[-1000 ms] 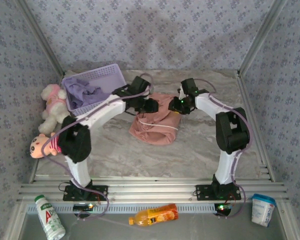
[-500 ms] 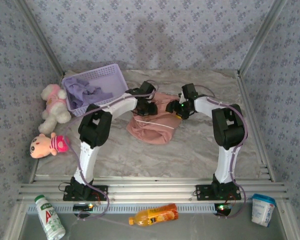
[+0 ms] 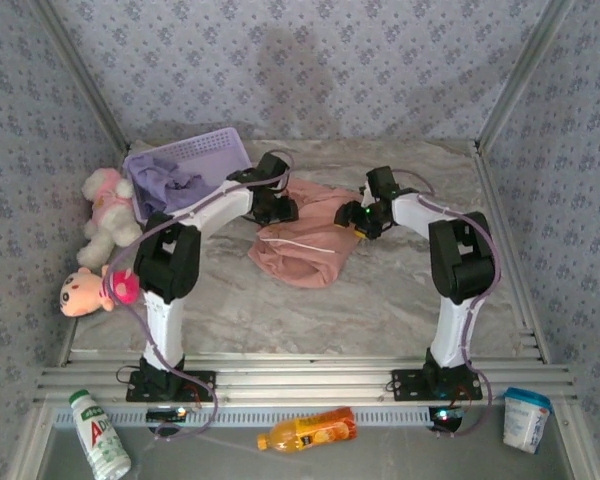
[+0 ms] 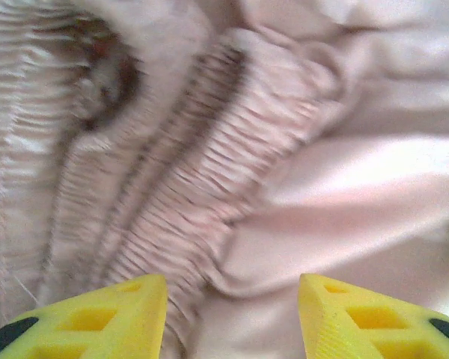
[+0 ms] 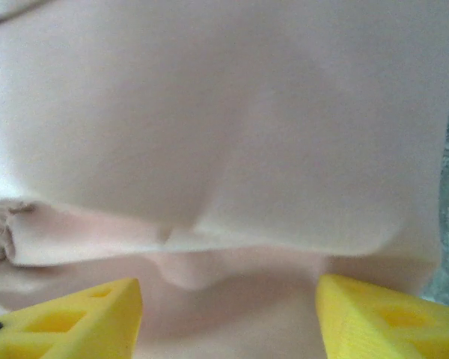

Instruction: Fold and stack the mixed laundry pile

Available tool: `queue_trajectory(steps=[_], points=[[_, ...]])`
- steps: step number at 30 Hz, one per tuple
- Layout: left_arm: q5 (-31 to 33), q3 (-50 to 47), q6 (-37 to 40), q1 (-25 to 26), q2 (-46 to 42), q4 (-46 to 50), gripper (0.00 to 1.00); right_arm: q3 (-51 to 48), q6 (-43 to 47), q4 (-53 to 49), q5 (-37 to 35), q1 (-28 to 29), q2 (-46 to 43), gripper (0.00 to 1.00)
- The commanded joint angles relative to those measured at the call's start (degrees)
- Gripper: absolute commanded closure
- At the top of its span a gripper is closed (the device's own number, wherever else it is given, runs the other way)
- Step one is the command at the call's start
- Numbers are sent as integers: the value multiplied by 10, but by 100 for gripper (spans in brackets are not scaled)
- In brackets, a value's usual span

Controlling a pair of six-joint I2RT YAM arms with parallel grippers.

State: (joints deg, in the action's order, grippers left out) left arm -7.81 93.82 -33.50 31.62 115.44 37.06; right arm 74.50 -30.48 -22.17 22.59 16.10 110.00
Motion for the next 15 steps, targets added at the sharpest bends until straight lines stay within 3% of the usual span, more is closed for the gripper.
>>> queue_trajectory(steps=[1, 8, 15], points=[[-44, 12, 19, 33, -57, 34, 50, 46, 25, -38, -11, 12, -27, 44], [-75, -53, -7, 57, -34, -22, 57, 132, 9, 8, 27, 11, 81, 60], [-70, -71, 7, 53, 22, -19, 58, 120, -68, 48, -6, -49, 134, 66]])
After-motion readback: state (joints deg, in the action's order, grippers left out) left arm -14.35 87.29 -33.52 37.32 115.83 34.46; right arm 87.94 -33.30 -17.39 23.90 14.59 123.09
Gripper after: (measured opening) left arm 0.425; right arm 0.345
